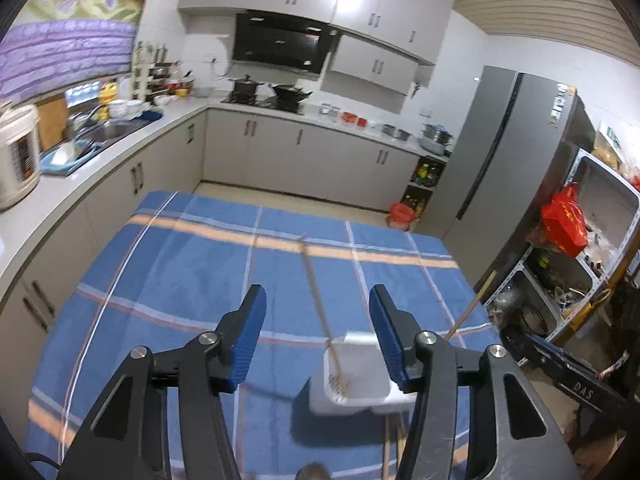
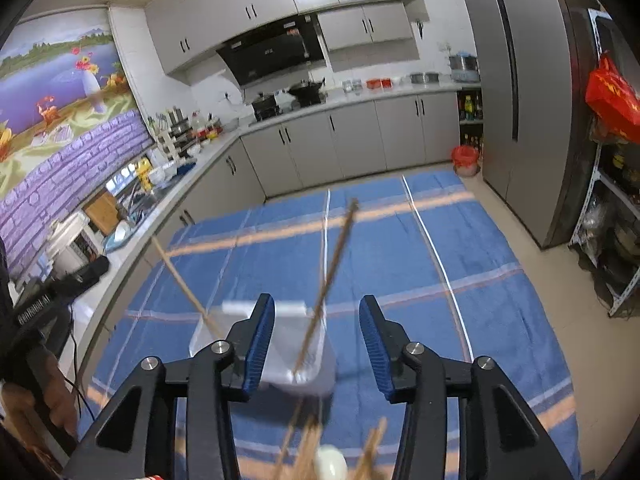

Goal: Organize utensils
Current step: 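Move the right gripper back down to the chopsticks and close on one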

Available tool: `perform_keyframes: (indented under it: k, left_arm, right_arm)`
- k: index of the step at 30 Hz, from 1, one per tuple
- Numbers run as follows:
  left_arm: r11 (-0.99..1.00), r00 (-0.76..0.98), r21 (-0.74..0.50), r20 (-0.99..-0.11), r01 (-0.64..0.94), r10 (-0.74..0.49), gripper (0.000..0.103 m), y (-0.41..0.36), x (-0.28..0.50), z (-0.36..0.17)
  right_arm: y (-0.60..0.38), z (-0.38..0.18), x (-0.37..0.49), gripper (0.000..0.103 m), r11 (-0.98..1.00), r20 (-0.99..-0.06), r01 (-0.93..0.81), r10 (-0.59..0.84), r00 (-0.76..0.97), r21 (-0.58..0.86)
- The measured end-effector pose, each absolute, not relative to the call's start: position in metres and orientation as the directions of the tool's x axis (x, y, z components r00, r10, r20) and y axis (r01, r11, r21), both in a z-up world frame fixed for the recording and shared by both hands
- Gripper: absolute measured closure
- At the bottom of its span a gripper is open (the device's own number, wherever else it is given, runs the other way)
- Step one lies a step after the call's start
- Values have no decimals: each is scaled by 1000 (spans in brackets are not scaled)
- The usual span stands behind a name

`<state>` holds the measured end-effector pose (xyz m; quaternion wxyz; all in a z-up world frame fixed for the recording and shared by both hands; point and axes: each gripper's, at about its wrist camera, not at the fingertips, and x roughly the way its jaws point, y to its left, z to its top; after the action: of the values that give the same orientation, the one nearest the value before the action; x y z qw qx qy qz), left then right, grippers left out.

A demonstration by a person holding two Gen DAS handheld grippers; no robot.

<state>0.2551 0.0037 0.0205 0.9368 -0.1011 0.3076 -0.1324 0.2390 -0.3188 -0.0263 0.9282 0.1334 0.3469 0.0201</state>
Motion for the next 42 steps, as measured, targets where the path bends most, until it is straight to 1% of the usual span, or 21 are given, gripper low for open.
perform_keyframes:
  k: [3,8,12,16,22,25,29,30,31,32,33,34,36,38,40,42]
  left_arm:
    - [954,758,-263,-589,147,-279,48,15,238,5]
    - [959,674,-270,-693,86,-255,48,29,211,-36]
    - [957,627,-280,-734,71,-261,48,31,184,-60]
    - [948,575,-291,-758,126,-309,48,12,158,-79]
    - [922,481,-242,-796,302,-367,48,-41,129,-105]
    - [919,462,-238,-808,313,-367,48,-53,127,-114]
    - [918,444,-246,-816,312,-370,48,-67,142,-121]
    - [918,440,-239,-820,316,-365,50,-72,145,-125]
    - [917,431,-229,-828,326,-360,55,-79,150,-128]
    - [915,414,-218,-839,339,-353,58,-88,155,-134]
    - [914,399,-208,-850,349,-345,65,-95,159,-139]
    - [912,385,-198,-858,360,-339,72,-101,161,-143]
    - [909,360,-177,-876,378,-321,78,-112,165,-154]
    - [906,340,-170,-887,387,-312,80,-119,168,-163]
    - [903,355,-160,-881,399,-313,84,-124,170,-164]
    - [899,354,-158,-881,408,-315,88,-127,174,-165]
  right_arm:
    - [-329,-51,218,55,961,-688,82,128,715,265]
    - [-345,-92,182,55,953,-762,122,140,632,277]
    - [-349,-114,158,55,952,-797,135,147,585,275]
    - [-341,-134,141,55,952,-821,121,174,543,282]
    - [-320,-153,127,55,956,-840,75,209,501,282]
    - [-312,-157,125,55,960,-844,59,211,492,274]
    - [-309,-156,138,55,965,-840,60,189,508,254]
    - [-309,-156,144,55,966,-841,64,182,510,249]
    - [-309,-157,148,55,966,-842,68,180,509,248]
    - [-309,-158,155,58,966,-843,71,179,507,248]
    - [-308,-159,160,64,967,-845,71,176,504,244]
    - [-306,-161,166,66,971,-850,67,166,500,230]
    - [-302,-164,175,69,978,-857,56,146,495,199]
    - [-298,-167,181,73,984,-864,47,126,488,170]
    - [-296,-169,186,75,988,-866,47,108,488,150]
    - [-298,-172,189,80,988,-871,54,104,480,147]
